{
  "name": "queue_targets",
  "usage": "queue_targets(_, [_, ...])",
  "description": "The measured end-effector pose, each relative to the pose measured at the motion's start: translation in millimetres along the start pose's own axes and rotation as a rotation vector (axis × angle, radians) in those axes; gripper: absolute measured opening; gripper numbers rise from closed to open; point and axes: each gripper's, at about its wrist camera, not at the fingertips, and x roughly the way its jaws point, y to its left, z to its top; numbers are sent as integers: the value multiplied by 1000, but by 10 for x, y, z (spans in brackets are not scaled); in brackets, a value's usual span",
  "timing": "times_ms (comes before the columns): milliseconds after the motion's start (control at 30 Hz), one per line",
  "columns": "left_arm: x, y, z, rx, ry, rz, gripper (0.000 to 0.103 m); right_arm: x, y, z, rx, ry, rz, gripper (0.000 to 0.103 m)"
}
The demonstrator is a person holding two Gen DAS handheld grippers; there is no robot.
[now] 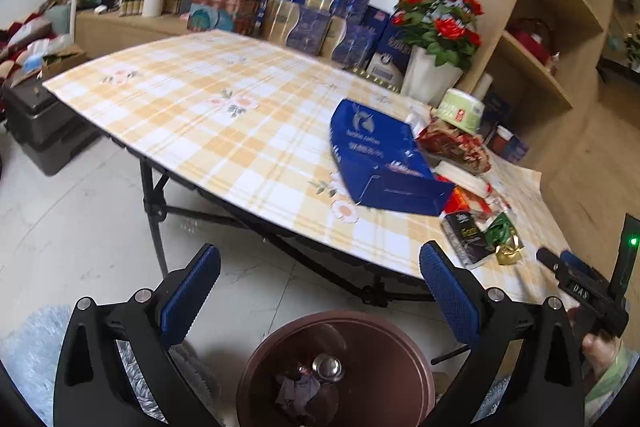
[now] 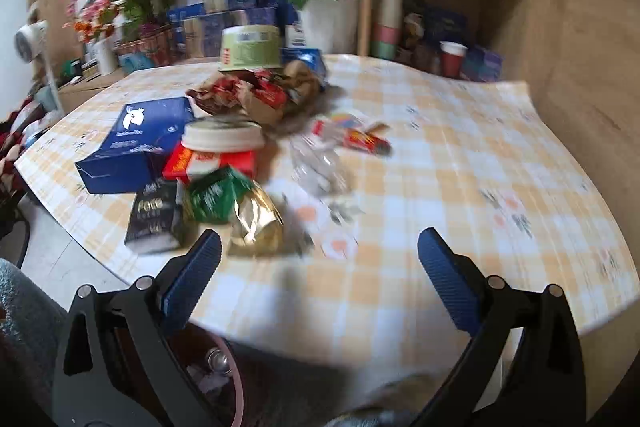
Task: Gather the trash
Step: 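Move the left gripper to the blue Luckin coffee box and grasp it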
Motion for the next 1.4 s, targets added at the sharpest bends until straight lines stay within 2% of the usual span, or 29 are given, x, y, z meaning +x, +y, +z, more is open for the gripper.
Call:
queue_targets(133, [98,-8,7,12,82,-8,97,192,147,87,-69,-10,100,94])
queue_targets(200, [101,13,20,-3,86,-15,97,311,228,85,-89,4,106,85])
queue_targets(333, [172,76,62,-50,137,-32,96,496,295,31,-75,30,95,73])
queue_targets(433, [232,89,75,-59,164,-31,85,555,324,49,-61,27,96,73])
queue_targets(533, [309,71,91,-61,193,-53,80,594,376,31,-81,23,79,72])
queue_targets(567, [336,63,103,-58,201,-63,77,611,371,24,-80,27,84,58])
queue_targets(600, [358,57,119,-57,205,-71,75,622,372,24,-76,32,100,40])
queue_targets(733, [455,45,204,-72,226,-107,65,601,285,44,-26,18,120,36])
queue_targets(767, [485,51,238,-90,229,-111,64,573,255,57,-10,5,128,33])
queue_targets(800, [507,57,264,-105,231,-111,64,547,224,67,3,-9,130,22])
queue_targets(1100, [867,132,707,-278,255,-203,43,511,5,86,95,-28,161,21])
queue_targets(1233, [1071,56,857,-279,280,-225,42,542,17,70,97,-15,175,21])
queue_targets(1400, [1341,20,1050,-245,276,-198,34,543,56,65,88,-14,190,21])
